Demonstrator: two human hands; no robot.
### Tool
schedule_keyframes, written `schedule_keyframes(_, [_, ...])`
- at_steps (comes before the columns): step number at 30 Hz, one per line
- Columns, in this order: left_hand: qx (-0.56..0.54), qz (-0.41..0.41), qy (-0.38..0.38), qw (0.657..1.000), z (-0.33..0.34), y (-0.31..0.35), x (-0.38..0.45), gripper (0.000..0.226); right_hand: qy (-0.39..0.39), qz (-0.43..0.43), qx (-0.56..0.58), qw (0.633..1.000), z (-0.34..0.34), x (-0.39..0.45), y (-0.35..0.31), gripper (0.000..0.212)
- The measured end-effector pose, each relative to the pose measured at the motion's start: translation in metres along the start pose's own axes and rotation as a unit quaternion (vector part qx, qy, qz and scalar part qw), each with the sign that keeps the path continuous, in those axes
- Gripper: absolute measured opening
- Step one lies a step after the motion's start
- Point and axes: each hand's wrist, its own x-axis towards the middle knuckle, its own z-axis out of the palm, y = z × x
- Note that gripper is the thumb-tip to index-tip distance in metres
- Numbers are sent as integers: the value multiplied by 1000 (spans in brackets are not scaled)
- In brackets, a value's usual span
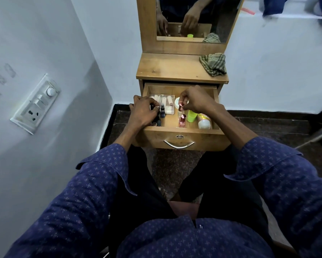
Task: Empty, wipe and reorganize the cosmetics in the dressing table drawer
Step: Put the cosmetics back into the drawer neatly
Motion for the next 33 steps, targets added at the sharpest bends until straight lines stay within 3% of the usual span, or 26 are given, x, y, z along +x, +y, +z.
schedule_keyframes(10, [-4, -2, -3, 1000, 0, -3, 2, 27, 6, -5, -44, 999, 13, 7, -23, 18])
schedule_keyframes(25, [-6, -8, -6, 1000, -1, -2, 0, 29, -39, 47, -17, 998, 21, 10, -29, 24])
schedule_keyframes(33, [-9, -12, 0, 1000, 0, -5, 4, 27, -18, 46, 11, 999, 33, 13, -45, 26])
